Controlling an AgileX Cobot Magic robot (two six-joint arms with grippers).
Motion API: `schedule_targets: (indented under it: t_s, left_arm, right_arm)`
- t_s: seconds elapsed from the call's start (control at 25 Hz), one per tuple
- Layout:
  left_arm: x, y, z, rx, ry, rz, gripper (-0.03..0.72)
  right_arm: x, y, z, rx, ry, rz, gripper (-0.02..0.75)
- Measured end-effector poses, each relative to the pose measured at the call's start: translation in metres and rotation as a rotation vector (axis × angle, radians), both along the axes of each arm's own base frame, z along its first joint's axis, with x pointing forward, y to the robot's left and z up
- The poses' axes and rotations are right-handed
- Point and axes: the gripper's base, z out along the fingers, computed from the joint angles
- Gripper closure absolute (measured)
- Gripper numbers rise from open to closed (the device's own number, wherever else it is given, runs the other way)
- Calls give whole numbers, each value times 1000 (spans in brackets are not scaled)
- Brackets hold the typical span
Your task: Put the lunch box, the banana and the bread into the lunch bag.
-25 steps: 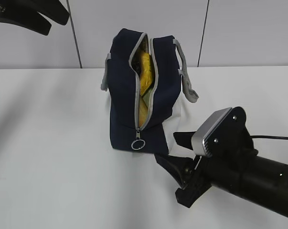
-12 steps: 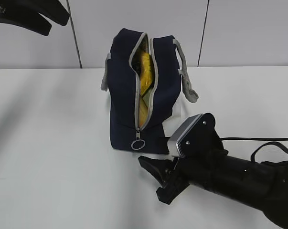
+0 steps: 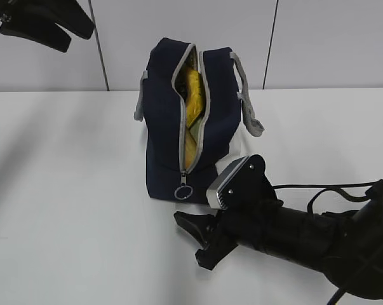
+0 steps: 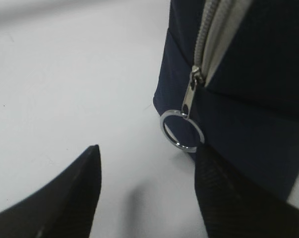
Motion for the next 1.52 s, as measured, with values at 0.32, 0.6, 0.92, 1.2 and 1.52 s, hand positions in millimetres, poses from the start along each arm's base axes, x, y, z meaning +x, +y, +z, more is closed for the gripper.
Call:
schedule_targets:
  t_s: [0.32,0.6,0.92,1.2,1.52]
  left_arm:
    - [0,0,0,0,0,0,308]
    - [0,0,0,0,0,0,309]
    - [0,0,0,3,0,1,309]
    - [0,1,-1,17,-2,2,309]
    - [0,2,-1,24,-3,3,309]
  right_arm:
    - [13,8,-10,13,17,0,299]
    - [17,10,-19,10,36,-3,299]
    - [26,16,-12,36,11,-7,300]
    - [33,19,-9,58,24,-17,300]
    - [38,15,-9,79,42,-107,416]
